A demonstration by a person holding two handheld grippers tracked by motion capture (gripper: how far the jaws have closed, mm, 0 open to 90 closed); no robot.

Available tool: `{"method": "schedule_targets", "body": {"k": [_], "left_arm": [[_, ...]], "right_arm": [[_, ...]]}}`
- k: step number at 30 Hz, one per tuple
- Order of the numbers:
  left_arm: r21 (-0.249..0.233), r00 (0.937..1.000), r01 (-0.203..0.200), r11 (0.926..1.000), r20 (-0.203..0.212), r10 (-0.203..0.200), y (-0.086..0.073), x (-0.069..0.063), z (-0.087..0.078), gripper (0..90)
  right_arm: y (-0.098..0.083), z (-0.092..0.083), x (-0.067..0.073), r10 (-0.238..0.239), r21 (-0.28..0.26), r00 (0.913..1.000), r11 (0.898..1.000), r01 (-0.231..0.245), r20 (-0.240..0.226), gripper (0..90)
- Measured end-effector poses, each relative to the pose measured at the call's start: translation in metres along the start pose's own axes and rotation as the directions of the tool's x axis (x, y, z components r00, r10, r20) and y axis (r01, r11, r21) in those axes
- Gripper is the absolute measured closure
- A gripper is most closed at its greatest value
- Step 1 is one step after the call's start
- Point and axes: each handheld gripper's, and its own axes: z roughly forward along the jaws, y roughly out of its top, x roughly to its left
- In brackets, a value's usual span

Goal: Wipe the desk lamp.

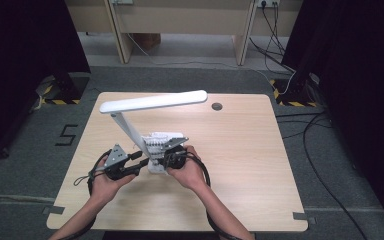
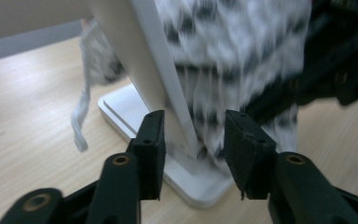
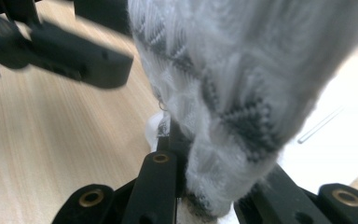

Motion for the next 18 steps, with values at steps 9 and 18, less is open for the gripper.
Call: {"method": "schedule_targets", "body": {"k": [9,18], "left_arm": [[-0.054,0.9971,0.074,0.9958,-0.014,-0.074,0.014,0.007,0.001,46.9],[-0.096,0.9932,0.112,0.989,-0.02,-0.114,0.02,0.01,-0.001,47.4]], "right_arm": [[-0.006,0.011,0.007,0.04,0.027,0.9992,0.999,-0.04,0.004,82.4],[-0.014,0.015,0.006,0.08,0.036,0.9966,0.996,-0.081,0.018,83.2]]}}
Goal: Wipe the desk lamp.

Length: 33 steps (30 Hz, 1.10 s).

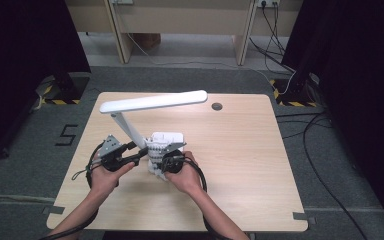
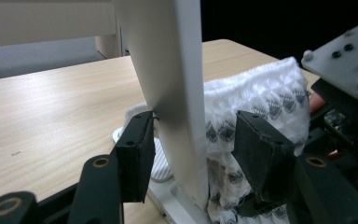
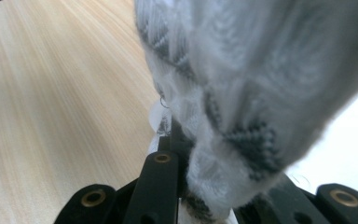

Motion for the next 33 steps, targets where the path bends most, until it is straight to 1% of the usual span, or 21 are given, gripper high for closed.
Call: {"method": "schedule_targets", "body": {"k": [2,4,5,11,15,17,18,20,21,22,24,25,28,30,33], "left_arm": [[-0.009,1.0,0.005,0.9999,-0.005,-0.005,0.001,0.0,0.0,48.2],[-0.005,0.9999,0.001,1.0,-0.013,-0.001,0.003,0.001,0.0,48.8],[-0.002,0.9999,-0.003,1.0,-0.016,0.003,0.003,0.0,0.0,49.1],[0.003,0.9996,-0.005,1.0,-0.028,0.005,0.003,0.0,0.0,54.1],[0.004,0.9994,-0.013,0.9999,-0.031,0.013,0.003,-0.001,0.0,56.3],[0.006,0.9992,-0.015,0.9999,-0.036,0.015,0.004,-0.001,0.001,56.6],[0.005,0.9992,-0.017,0.9998,-0.037,0.017,0.004,-0.001,0.001,56.6],[0.003,0.999,-0.016,0.9999,-0.041,0.016,0.004,-0.001,0.001,56.8],[0.001,0.9989,-0.017,0.9998,-0.043,0.017,0.004,-0.001,0.001,57.0],[0.001,0.9989,-0.017,0.9999,-0.044,0.017,0.005,-0.001,0.001,57.5],[0.0,0.9987,-0.018,0.9998,-0.047,0.018,0.005,-0.001,0.0,58.5],[-0.003,0.9988,-0.013,0.9999,-0.048,0.013,0.005,-0.001,0.0,59.3],[-0.006,0.9987,-0.013,0.9999,-0.05,0.013,0.005,-0.001,0.0,59.8],[-0.006,0.9987,-0.012,0.9999,-0.05,0.012,0.005,-0.001,0.0,59.8],[-0.005,0.9987,-0.014,0.9999,-0.05,0.014,0.005,-0.001,0.0,59.8]], "right_arm": [[-0.001,-0.002,-0.002,0.013,0.006,0.9999,1.0,-0.013,0.005,83.3],[-0.003,-0.005,-0.006,0.023,0.013,0.9997,1.0,-0.023,0.012,83.4],[-0.005,-0.006,-0.008,0.035,0.018,0.9992,0.999,-0.035,0.02,83.4],[-0.012,-0.018,-0.023,0.055,0.037,0.9956,0.998,-0.058,0.076,83.5],[-0.016,-0.027,-0.034,0.058,0.051,0.9906,0.997,-0.064,0.124,83.5],[-0.016,-0.033,-0.041,0.064,0.06,0.9847,0.995,-0.075,0.162,83.5],[-0.015,-0.036,-0.043,0.076,0.059,0.9818,0.994,-0.088,0.174,83.4],[-0.011,-0.042,-0.048,0.091,0.035,0.9782,0.994,-0.099,0.187,83.4],[-0.007,-0.044,-0.049,0.099,0.022,0.9768,0.994,-0.105,0.19,83.4],[-0.004,-0.046,-0.05,0.097,0.007,0.977,0.995,-0.1,0.19,83.4],[0.005,-0.047,-0.05,0.099,-0.018,0.9782,0.995,-0.097,0.183,83.3],[0.011,-0.045,-0.049,0.095,-0.031,0.9802,0.995,-0.091,0.174,83.2],[0.027,-0.035,-0.046,0.081,-0.054,0.9855,0.996,-0.074,0.149,83.1],[0.036,-0.025,-0.043,0.066,-0.056,0.9885,0.997,-0.059,0.136,83.0],[0.048,-0.01,-0.037,0.056,-0.055,0.9918,0.997,-0.05,0.115,82.9]]}}
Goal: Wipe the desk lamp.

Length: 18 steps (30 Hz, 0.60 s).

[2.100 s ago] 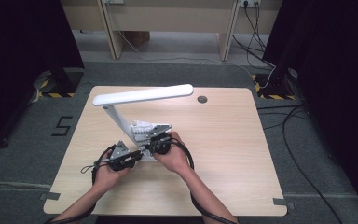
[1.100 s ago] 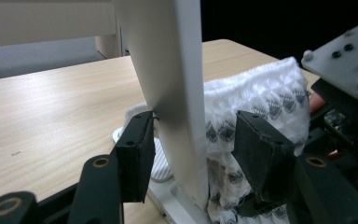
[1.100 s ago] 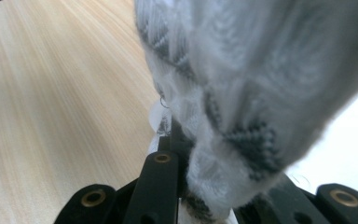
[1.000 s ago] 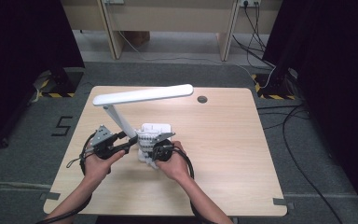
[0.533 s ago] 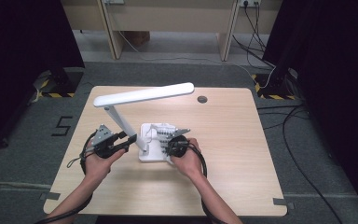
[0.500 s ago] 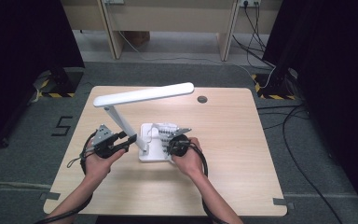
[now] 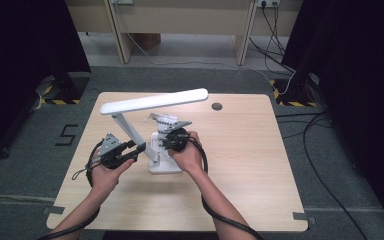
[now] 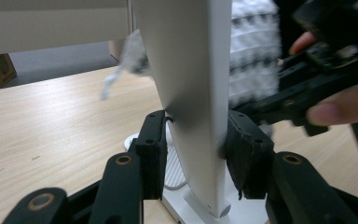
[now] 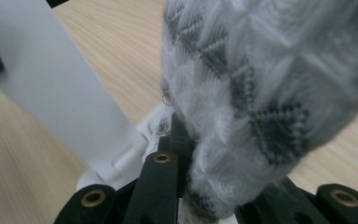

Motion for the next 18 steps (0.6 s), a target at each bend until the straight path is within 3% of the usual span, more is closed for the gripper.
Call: {"method": "schedule_targets", "body": {"k": [8,14,18], "left_arm": [[0.001,1.0,-0.002,1.0,0.002,0.002,0.0,0.0,0.0,59.8],[0.001,1.0,-0.006,1.0,-0.001,0.006,0.0,0.0,0.001,59.8],[0.002,1.0,-0.006,1.0,-0.003,0.006,0.0,0.0,0.0,59.8]], "right_arm": [[0.005,0.03,0.007,-0.013,0.037,0.9999,0.999,0.013,-0.005,82.9],[0.0,0.033,0.0,-0.039,0.057,0.9986,0.998,0.037,0.036,83.0],[-0.005,0.032,-0.008,-0.027,0.065,0.9979,0.998,0.023,0.059,83.0]]}}
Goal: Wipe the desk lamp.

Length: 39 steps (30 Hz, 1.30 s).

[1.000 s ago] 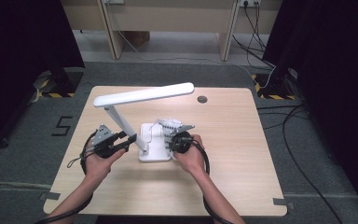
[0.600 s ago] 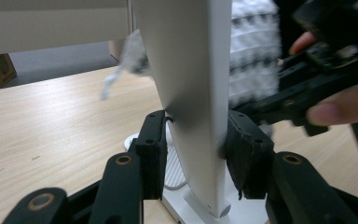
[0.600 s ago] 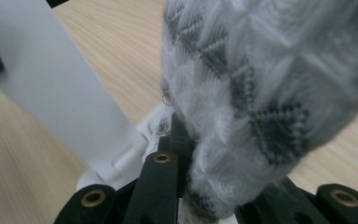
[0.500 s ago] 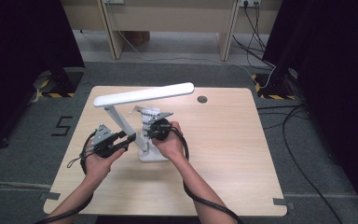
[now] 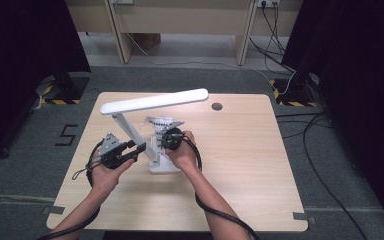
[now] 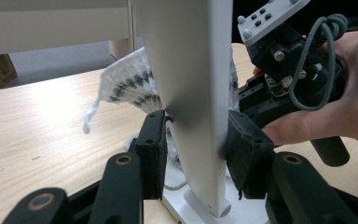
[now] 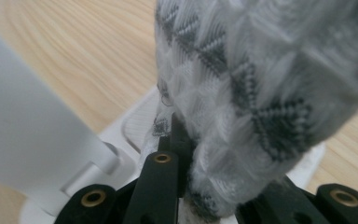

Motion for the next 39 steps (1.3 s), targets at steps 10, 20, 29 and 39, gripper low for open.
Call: {"method": "schedule_targets", "body": {"k": [10,20,29,39], "left_arm": [[0.003,1.0,0.0,1.0,0.0,0.0,0.0,0.0,0.0,59.9],[0.001,1.0,-0.001,1.0,0.0,0.001,0.0,0.0,-0.001,60.2],[0.001,1.0,0.0,1.0,0.0,0.0,0.0,0.0,-0.001,60.2],[0.0,1.0,0.0,1.0,0.001,0.0,0.0,0.0,-0.001,60.2]], "right_arm": [[-0.012,-0.01,-0.025,0.045,0.02,0.9957,0.999,-0.047,0.081,83.0],[-0.001,-0.014,-0.031,0.065,-0.037,0.994,0.997,-0.062,0.087,82.8],[0.02,0.006,-0.017,0.026,-0.067,0.9993,0.997,-0.024,0.028,82.6],[0.035,0.029,-0.008,0.003,-0.065,1.0,0.998,-0.002,0.007,82.2]]}}
